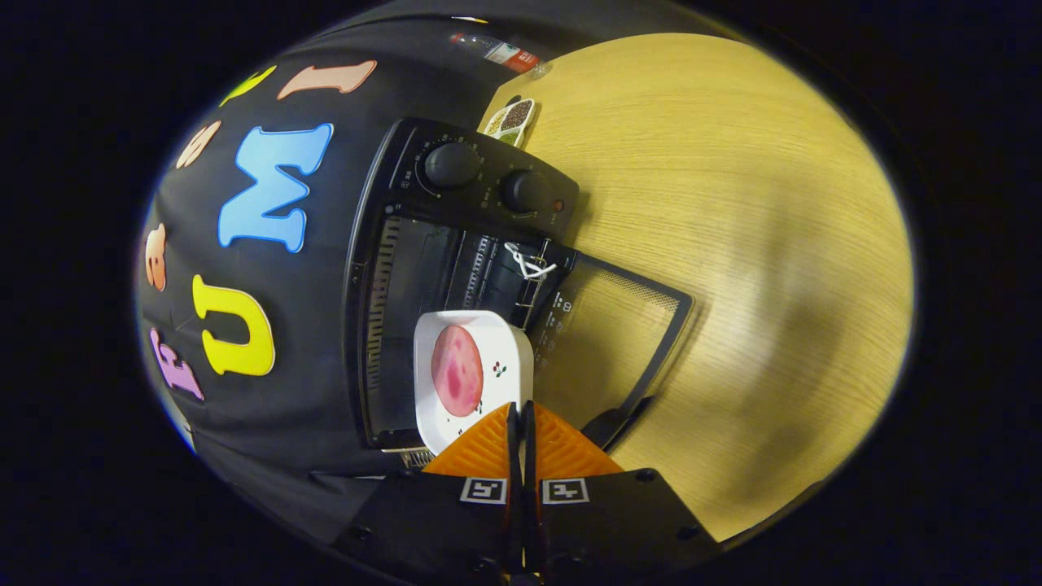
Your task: Open the toaster oven, put the food inside, and close the toaster oven door.
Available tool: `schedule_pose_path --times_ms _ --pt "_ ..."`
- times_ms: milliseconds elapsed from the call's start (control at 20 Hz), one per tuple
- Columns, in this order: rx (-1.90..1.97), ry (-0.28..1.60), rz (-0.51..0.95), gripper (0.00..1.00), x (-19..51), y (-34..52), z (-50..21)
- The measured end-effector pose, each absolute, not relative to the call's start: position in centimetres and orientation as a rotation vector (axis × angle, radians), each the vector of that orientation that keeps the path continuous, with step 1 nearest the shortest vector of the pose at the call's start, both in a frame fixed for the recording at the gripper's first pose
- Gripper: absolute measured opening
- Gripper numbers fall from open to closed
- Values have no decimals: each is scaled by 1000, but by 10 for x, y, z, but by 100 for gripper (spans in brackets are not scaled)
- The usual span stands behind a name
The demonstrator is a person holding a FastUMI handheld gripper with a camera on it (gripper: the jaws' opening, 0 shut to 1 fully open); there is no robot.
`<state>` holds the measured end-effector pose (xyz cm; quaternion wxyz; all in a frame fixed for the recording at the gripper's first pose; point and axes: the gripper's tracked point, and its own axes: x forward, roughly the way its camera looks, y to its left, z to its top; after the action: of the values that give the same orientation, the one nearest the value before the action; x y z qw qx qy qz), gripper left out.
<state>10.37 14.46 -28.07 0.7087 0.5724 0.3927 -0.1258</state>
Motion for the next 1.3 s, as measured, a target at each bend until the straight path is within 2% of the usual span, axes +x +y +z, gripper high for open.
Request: schedule_pose_path --times_ms 650,1000,1150,1300 --pt "1437 717 -427 2 175 156 -302" --pt "1425 682 -431 2 196 153 -306" --pt "1440 658 -370 16 196 156 -294" --pt "1399 640 -308 65 192 158 -278"
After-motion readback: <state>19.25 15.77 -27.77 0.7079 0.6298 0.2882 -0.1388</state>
